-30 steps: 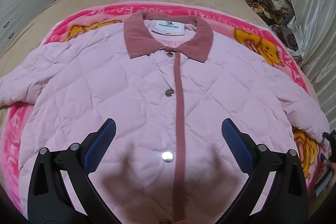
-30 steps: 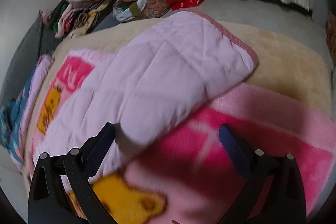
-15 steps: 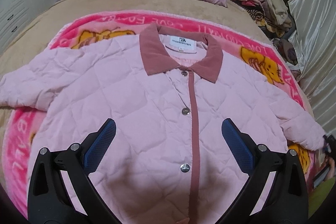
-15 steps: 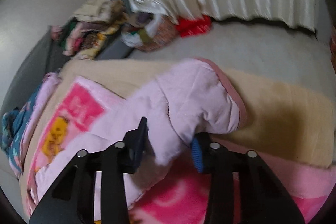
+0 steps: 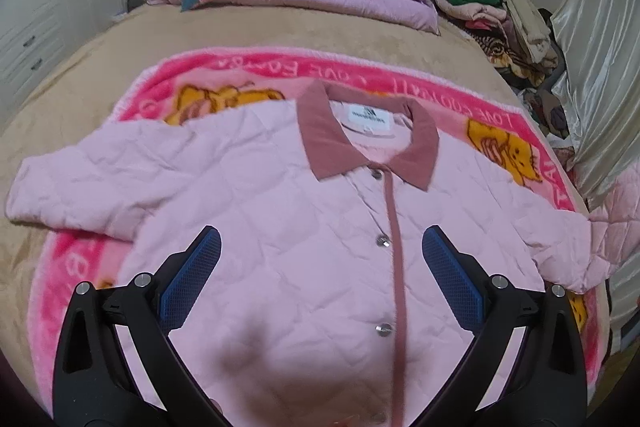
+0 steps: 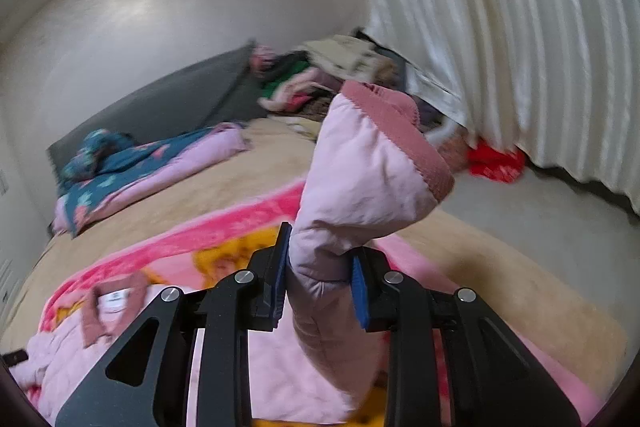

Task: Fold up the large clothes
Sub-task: 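Grasp the sleeve cuff with the right tool and lift it, then fold the held sleeve across the jacket body and open the right tool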

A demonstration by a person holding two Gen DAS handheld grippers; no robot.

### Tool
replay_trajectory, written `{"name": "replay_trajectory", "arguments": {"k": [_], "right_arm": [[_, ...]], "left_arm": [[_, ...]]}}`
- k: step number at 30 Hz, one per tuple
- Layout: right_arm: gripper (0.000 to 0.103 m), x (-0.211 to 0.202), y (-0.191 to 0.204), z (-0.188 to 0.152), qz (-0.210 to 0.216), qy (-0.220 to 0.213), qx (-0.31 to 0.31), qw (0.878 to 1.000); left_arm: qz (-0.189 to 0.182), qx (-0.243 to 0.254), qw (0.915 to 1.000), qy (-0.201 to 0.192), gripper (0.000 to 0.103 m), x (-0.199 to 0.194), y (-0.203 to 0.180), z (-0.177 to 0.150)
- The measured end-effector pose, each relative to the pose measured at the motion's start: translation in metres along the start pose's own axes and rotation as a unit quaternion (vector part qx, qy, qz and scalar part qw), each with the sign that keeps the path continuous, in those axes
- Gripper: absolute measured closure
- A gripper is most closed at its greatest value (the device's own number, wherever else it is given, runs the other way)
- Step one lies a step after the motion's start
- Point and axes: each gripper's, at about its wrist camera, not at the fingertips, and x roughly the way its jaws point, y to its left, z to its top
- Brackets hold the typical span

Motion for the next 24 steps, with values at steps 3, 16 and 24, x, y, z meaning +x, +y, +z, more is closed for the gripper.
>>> {"name": "replay_trajectory", "arguments": {"k": [3,16,24], "right_arm": [[0.078,0.0,0.029,0.01,0.027,0.003,-0.012,1.0],[0.081,-0.008,0.138,0.017,0.097,0.01,-0.071,0.993],[0.082,-0.006,0.198,0.003,0.124,0.023,-0.102,0.987]], "left_arm": [[0.004,-0.004,0.9999,-0.012,0.008,-0.008,0.011,0.008],[-0.014,-0.052,0.9982,-0.024,0.008,-0.01,0.053,0.02],[-0.04,-0.074,0.9963,-0.017,0.008,0.004,0.071,0.011]]}}
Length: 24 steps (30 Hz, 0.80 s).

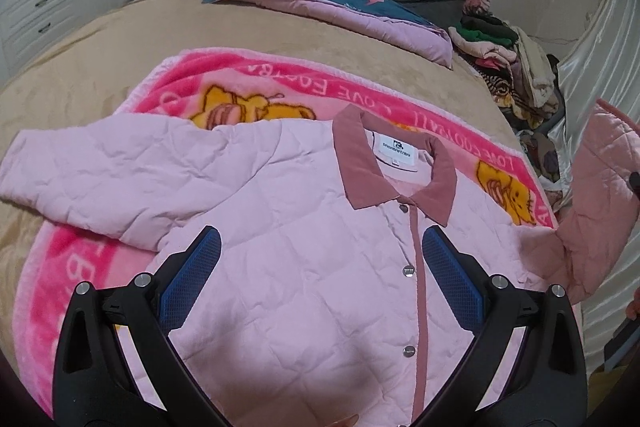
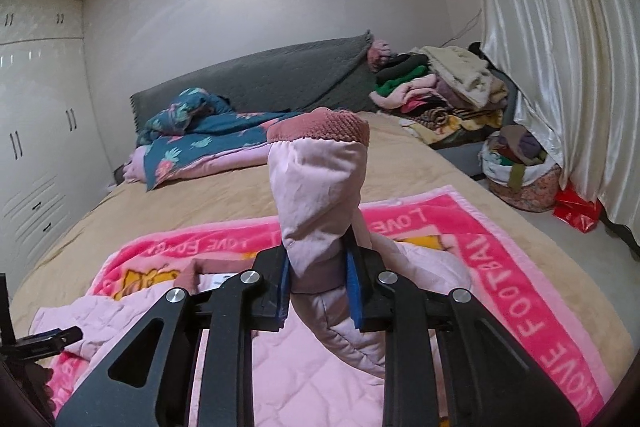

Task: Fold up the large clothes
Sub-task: 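Fold the held sleeve across the jacket body and open the right tool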

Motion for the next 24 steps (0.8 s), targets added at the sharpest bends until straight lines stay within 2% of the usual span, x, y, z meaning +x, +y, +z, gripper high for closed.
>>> {"name": "replay_trajectory", "arguments": {"k": [11,17,24], "right_arm": [[0.082,0.02,0.061,-0.01,0.04,0.011,-0.026,0.999],[0.082,0.031,0.096,-0.017,0.061,0.014,-0.034,0.997],[0.082,0.046,0.144,-0.031,0.094,0.016,-0.045,0.994]], "left_arm": [[-0.03,-0.043,0.9986,0.004,0.008,0.008,0.036,-0.004],[-0.074,-0.036,0.9966,0.008,0.009,0.013,0.041,-0.004],[-0.109,-0.059,0.9922,0.004,0.009,0.012,0.054,0.002]]}}
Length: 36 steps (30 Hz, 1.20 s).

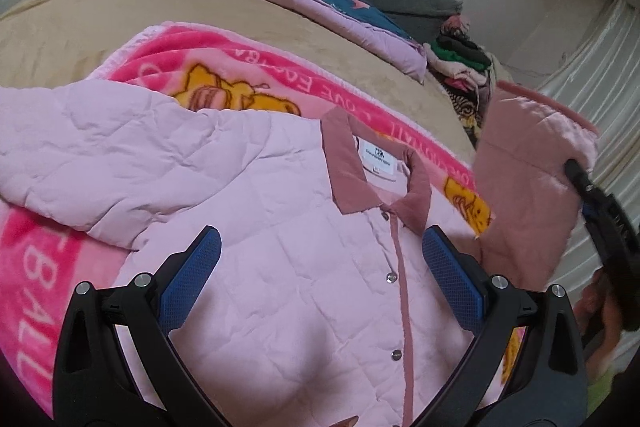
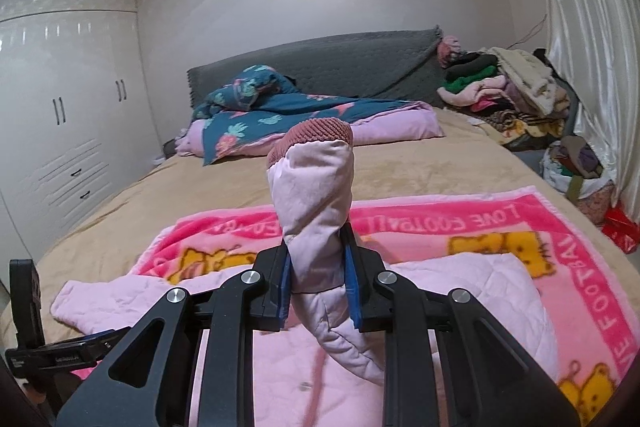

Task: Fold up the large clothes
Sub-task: 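Fold the held sleeve across the jacket body and open the right tool, then move the left tool over the jacket toward the other sleeve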

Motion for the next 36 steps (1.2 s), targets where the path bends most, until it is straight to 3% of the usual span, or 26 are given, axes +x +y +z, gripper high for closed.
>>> {"name": "replay_trajectory", "arguments": {"k": [9,19,25,27,30,33,36], "right_arm": [[0.082,0.037,0.054,-0.035,0.041,0.042,-0.016,0.998],[0.078,0.067,0.089,-0.102,0.079,0.122,-0.027,0.989],[0.06,0.069,0.106,-0.123,0.119,0.164,-0.037,0.979],[0.039,0.068,0.105,-0.126,0.132,0.178,-0.031,0.975],[0.023,0.058,0.098,-0.123,0.143,0.175,-0.022,0.974],[0.021,0.045,0.08,-0.117,0.13,0.167,-0.019,0.977],[0.021,0.036,0.047,-0.11,0.087,0.158,-0.013,0.983]], "left_arm": [[-0.062,-0.064,0.996,0.006,0.009,-0.001,0.029,0.007],[-0.081,-0.101,0.9912,0.027,0.009,0.007,0.046,0.003],[-0.078,-0.103,0.9909,0.039,0.009,0.015,0.049,-0.001],[-0.071,-0.109,0.9905,0.042,0.009,0.018,0.053,-0.003],[-0.06,-0.112,0.9908,0.046,0.009,0.021,0.057,-0.005],[-0.046,-0.099,0.9931,0.043,0.009,0.021,0.053,-0.005],[-0.03,-0.067,0.9963,0.044,0.009,0.022,0.04,-0.007]]}}
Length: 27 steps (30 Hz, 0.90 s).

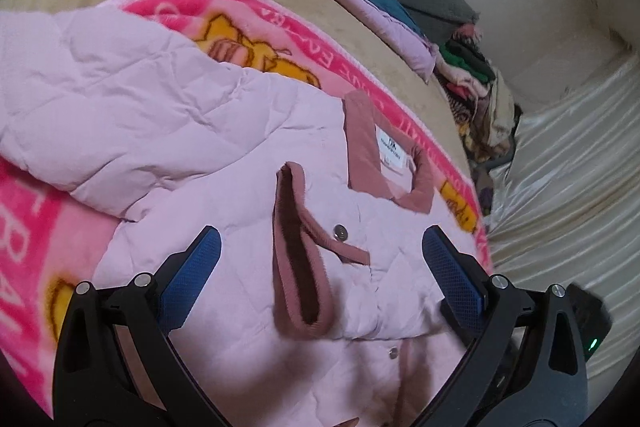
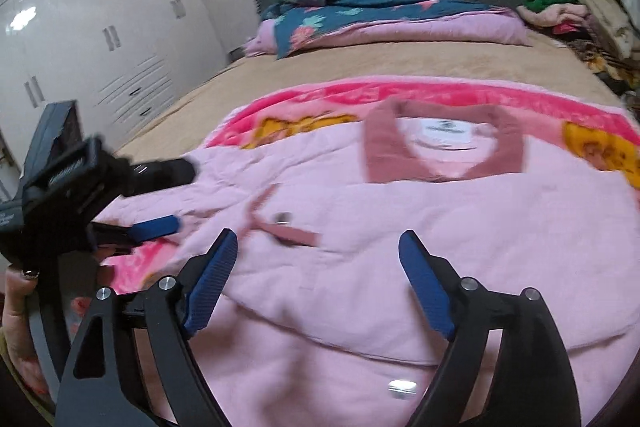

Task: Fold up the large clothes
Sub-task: 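Move the left tool over the jacket toward the other sleeve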

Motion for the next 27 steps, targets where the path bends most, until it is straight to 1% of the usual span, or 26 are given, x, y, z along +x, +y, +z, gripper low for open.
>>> {"name": "replay_trajectory", "arguments": {"k": [1,2,3,4,5,8,10,12,13,15,17,20,22,23,27], "right_arm": [[0.02,-0.003,-0.009,0.0,-0.014,-0.002,0.004,1.0],[0.017,-0.009,-0.025,0.001,-0.037,-0.004,0.013,0.999],[0.015,-0.012,-0.037,0.001,-0.052,-0.006,0.022,0.998],[0.015,-0.019,-0.053,0.002,-0.071,-0.01,0.033,0.997],[0.015,-0.023,-0.062,0.001,-0.08,-0.012,0.04,0.996],[0.015,-0.036,-0.097,-0.002,-0.124,-0.016,0.052,0.991],[0.015,-0.037,-0.112,-0.004,-0.142,-0.014,0.059,0.988],[0.015,-0.038,-0.13,-0.008,-0.147,-0.006,0.073,0.986],[0.015,-0.038,-0.137,-0.011,-0.154,0.0,0.075,0.985],[0.014,-0.035,-0.148,-0.016,-0.167,0.011,0.077,0.983],[0.012,-0.031,-0.159,-0.023,-0.177,0.026,0.09,0.98],[0.011,-0.021,-0.172,-0.036,-0.187,0.054,0.106,0.975],[0.011,-0.012,-0.177,-0.045,-0.193,0.073,0.103,0.973],[0.011,-0.009,-0.177,-0.048,-0.194,0.076,0.101,0.973],[0.007,0.003,-0.182,-0.058,-0.199,0.095,0.103,0.97]], "left_arm": [[0.005,0.01,0.9999,0.0,0.009,0.001,-0.004,-0.002],[0.014,0.022,0.9997,-0.001,0.009,0.002,-0.008,-0.003],[0.028,0.039,0.9988,-0.003,0.009,0.004,-0.015,-0.007],[0.037,0.055,0.9978,-0.004,0.009,0.006,-0.021,-0.009],[0.042,0.069,0.9968,-0.004,0.009,0.008,-0.026,-0.013],[0.034,0.107,0.9936,0.007,0.009,0.016,-0.045,-0.025],[0.033,0.124,0.9916,0.017,0.009,0.024,-0.053,-0.034],[0.031,0.134,0.9899,0.035,0.009,0.037,-0.056,-0.043],[0.037,0.138,0.9889,0.039,0.009,0.041,-0.056,-0.047],[0.064,0.149,0.9858,0.045,0.009,0.05,-0.052,-0.053],[0.069,0.139,0.9863,0.056,0.009,0.057,-0.045,-0.057],[0.1,0.132,0.9836,0.071,0.008,0.07,-0.032,-0.061],[0.091,0.119,0.986,0.074,0.008,0.075,-0.024,-0.063],[0.089,0.118,0.9862,0.074,0.008,0.076,-0.022,-0.063],[0.096,0.14,0.9834,0.065,0.008,0.077,-0.025,-0.066]]}}
